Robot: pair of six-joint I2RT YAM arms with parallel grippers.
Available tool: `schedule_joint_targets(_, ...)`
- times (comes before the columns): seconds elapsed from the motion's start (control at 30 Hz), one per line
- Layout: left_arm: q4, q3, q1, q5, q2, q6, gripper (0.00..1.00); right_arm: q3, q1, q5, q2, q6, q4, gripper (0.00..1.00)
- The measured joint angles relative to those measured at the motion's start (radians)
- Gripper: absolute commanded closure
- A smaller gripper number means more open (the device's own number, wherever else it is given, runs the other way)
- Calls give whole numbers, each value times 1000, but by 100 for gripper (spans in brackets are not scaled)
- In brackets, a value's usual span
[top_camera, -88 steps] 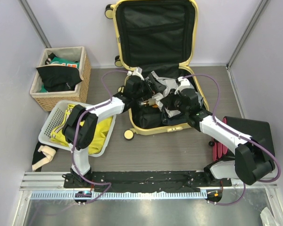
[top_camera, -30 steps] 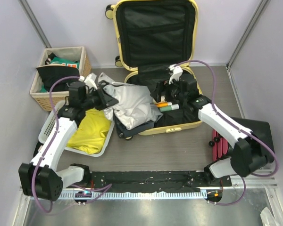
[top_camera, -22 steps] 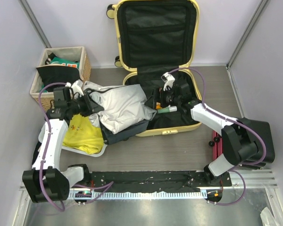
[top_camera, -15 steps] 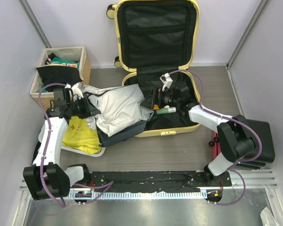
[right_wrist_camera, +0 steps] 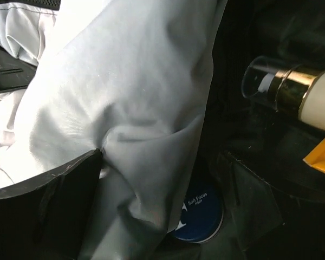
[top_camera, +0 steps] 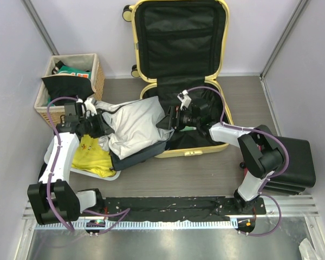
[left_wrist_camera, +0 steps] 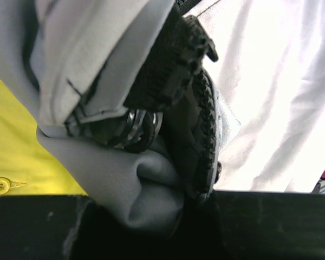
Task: Open, take out, and arrange the luggage
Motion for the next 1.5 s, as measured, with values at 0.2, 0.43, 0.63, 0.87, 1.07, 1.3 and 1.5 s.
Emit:
schedule_joint_targets(0.2, 11, -6, 0, -1, 16, 1, 100, -13, 36, -12, 6, 47, 25, 24)
schedule_joint_targets(0.43, 23, -14, 4, -11, 17, 2, 100, -32, 84, -18, 20, 126, 109, 89)
schedule_joint_targets(0.63, 21, 4, 5, -14, 17, -9, 100, -37, 95, 31, -41, 133, 46, 99)
schedule_joint_targets(0.87, -57, 145, 4, -150, 26, 22, 100, 25, 239, 166, -164, 63, -93, 99)
schedule_joint_targets(1.07, -162, 234, 5, -362, 85, 90, 100, 130, 397, 249, -63, 47, -114, 99)
schedule_joint_targets(1.3, -249, 291, 37, -571, 200, 164, 100, 276, 489, 277, 121, 48, -134, 99)
schedule_joint_targets(1.5, -248, 295, 94, -663, 245, 209, 100, 428, 548, 305, 233, 31, -182, 99)
